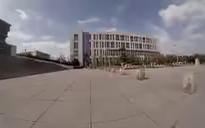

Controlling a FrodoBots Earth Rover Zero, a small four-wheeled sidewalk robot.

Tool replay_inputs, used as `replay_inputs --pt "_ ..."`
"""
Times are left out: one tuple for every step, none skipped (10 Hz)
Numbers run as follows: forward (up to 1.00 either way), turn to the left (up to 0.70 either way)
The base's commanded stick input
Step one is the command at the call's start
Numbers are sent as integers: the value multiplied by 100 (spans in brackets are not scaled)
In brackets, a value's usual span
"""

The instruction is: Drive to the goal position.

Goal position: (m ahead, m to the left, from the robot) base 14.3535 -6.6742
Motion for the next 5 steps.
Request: replay_inputs --pt "70 0" --pt "70 0" --pt "70 0" --pt "70 0" --pt "70 0"
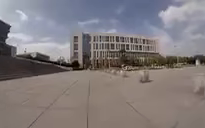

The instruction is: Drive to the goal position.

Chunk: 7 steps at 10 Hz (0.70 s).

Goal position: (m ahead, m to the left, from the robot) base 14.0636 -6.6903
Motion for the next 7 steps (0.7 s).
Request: replay_inputs --pt "70 0" --pt "70 0" --pt "70 0" --pt "70 0" --pt "70 0" --pt "70 0" --pt "44 0"
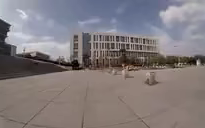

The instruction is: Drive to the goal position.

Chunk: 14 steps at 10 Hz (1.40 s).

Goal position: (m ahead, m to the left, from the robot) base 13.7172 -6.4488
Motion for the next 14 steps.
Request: replay_inputs --pt "0 0" --pt "0 0" --pt "0 0" --pt "0 0" --pt "0 0" --pt "0 0" --pt "0 0" --pt "0 0" --pt "0 0" --pt "4 0" --pt "6 0" --pt "21 0" --pt "60 0" --pt "70 0"
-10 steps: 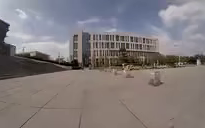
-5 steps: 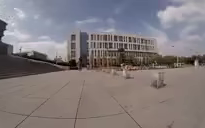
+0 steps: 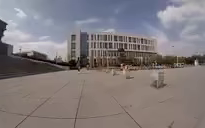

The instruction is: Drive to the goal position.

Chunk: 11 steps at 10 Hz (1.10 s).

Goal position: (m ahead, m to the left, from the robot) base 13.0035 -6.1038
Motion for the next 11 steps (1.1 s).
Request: replay_inputs --pt "70 0" --pt "70 0" --pt "70 0" --pt "70 0" --pt "70 0" --pt "70 0" --pt "70 0" --pt "70 0" --pt "70 0" --pt "70 0" --pt "70 0"
